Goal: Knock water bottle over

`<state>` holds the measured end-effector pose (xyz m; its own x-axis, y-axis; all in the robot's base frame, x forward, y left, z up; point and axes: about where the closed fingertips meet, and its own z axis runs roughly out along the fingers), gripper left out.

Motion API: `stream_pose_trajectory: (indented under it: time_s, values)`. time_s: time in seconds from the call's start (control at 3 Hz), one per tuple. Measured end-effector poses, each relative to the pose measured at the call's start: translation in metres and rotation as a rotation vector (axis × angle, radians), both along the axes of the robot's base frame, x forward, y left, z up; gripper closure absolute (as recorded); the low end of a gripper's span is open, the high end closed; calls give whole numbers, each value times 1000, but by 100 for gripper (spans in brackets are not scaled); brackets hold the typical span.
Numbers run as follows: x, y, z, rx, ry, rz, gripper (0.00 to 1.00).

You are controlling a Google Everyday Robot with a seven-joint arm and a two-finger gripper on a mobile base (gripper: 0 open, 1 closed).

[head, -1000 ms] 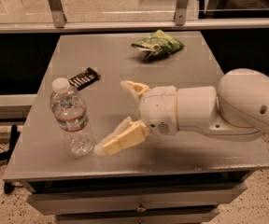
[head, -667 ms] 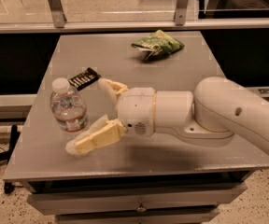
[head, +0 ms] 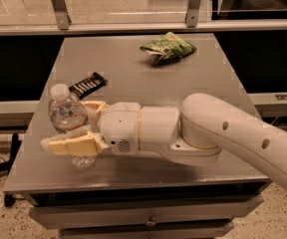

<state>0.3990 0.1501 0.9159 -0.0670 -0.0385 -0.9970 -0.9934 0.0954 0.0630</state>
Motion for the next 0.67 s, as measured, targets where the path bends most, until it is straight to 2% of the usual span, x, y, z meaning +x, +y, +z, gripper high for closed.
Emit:
stream_pose_trajectory:
  time_s: [0.33, 0.67]
  values:
    - [-1, -2, -2, -7, 7, -5, 63]
    - [13, -25, 1, -61, -23, -25, 88]
